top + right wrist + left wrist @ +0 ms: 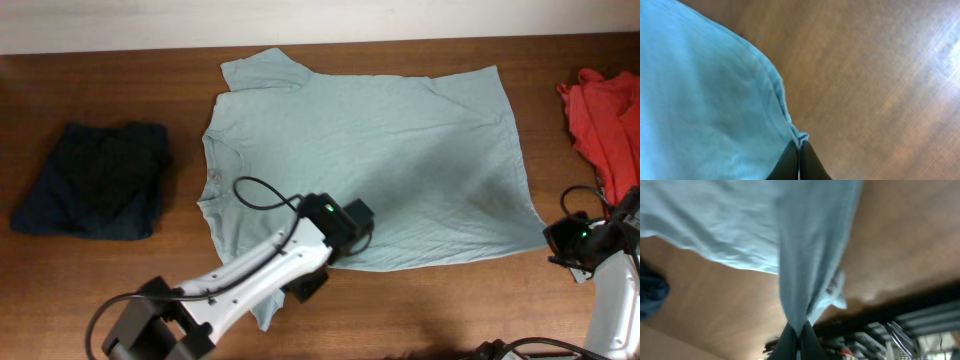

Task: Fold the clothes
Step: 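Lift the bottom hem with both grippers and fold it up toward the collar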

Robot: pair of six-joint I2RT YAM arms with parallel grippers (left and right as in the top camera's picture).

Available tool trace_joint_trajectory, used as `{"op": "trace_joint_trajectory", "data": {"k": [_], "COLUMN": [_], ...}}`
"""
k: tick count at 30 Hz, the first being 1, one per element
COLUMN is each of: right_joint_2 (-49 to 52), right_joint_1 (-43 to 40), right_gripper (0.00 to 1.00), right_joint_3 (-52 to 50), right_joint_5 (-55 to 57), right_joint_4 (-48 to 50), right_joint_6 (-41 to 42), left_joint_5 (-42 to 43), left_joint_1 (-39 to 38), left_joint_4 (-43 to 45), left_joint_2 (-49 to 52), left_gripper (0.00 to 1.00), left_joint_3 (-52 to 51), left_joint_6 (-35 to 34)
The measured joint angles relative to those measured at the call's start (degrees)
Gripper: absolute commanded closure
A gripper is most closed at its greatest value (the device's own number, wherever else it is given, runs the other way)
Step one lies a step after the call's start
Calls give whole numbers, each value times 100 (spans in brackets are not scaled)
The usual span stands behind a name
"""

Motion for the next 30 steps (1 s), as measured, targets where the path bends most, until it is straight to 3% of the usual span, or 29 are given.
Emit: {"op": "trace_joint_trajectory", "data": {"k": [10,19,30], "right_joint_2": [282,1513,1792], "right_joint_1": [0,0,219], "right_gripper": [96,96,94], "right_joint_3": [39,48,48], "right_joint_5": [-868,-1515,-2002], "right_joint_4": [999,1989,3294], "right_joint_6": [94,310,341], "left_joint_5": [-267,-284,-391], "left_joint_1": [1051,1484,1888], "left_joint_4": [1261,2367,3274], "left_joint_2": [-9,-9,-9], "left_gripper": [100,100,100], "left_joint_3": [0,0,2], "left_joint_6": [31,461,748]}}
